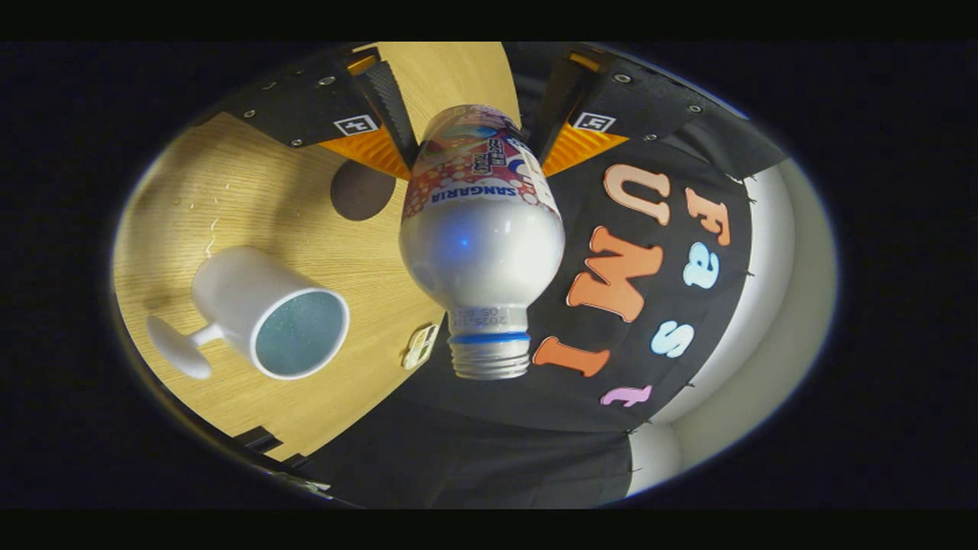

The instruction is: Take the bottle from table, then pour the juice into the cup, finally place the bottle on the coaster

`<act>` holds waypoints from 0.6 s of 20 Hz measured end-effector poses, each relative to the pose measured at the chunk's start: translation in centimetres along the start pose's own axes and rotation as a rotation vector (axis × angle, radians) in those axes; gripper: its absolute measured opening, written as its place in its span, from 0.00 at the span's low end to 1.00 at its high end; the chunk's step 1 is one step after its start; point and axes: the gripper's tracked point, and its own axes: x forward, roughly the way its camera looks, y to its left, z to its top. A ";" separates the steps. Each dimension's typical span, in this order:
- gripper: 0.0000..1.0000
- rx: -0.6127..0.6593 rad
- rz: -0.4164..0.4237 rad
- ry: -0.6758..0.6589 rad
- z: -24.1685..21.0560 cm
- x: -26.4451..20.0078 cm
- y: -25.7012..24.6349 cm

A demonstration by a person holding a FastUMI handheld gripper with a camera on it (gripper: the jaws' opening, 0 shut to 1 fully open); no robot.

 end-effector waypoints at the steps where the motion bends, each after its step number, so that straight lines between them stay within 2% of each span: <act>1: 0.77 0.028 -0.004 -0.001 0.2 0.0 0.0; 5: 0.77 0.111 -0.034 -0.006 0.7 0.5 -0.4; 12: 0.77 0.263 -0.018 -0.011 1.9 1.0 1.1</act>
